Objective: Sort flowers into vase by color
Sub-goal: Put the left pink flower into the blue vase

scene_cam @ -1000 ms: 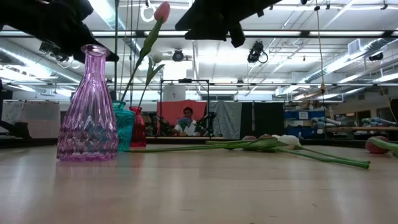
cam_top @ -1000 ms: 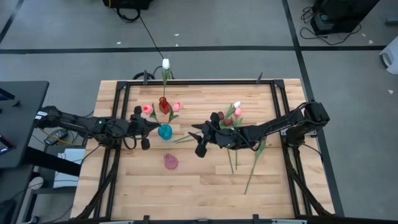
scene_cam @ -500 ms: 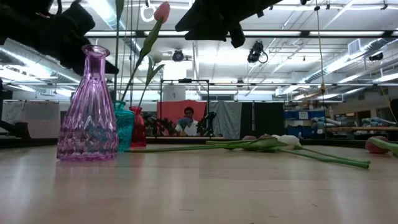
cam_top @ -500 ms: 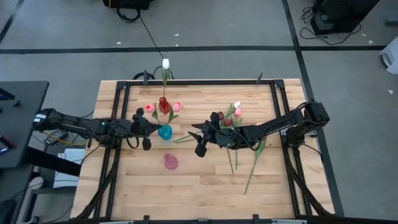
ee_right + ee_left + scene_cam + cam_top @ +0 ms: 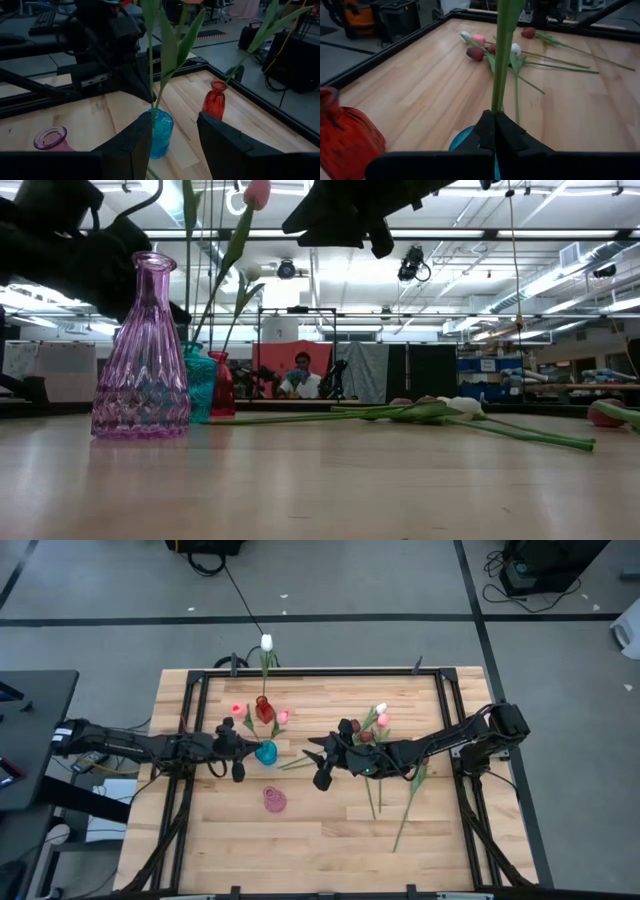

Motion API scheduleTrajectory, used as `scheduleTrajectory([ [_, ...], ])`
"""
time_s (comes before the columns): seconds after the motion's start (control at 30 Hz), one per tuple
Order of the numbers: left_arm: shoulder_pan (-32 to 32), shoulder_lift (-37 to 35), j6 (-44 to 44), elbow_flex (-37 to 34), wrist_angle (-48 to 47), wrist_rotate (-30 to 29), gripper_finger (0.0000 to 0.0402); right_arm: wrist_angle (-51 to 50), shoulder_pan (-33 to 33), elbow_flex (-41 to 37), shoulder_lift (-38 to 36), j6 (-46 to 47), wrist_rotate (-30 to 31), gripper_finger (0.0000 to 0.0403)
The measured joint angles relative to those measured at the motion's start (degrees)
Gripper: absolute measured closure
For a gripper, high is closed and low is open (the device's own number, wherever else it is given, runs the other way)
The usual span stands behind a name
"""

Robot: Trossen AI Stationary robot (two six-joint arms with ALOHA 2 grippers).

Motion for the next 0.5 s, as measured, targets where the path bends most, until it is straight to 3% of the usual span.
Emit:
scheduleTrajectory([
  [0.5,0.58,5.86,0.75,-0.20,1.06,4.19,0.0400,1.16,0.00,0.04,0.48,0.37,0.02,0.0233],
])
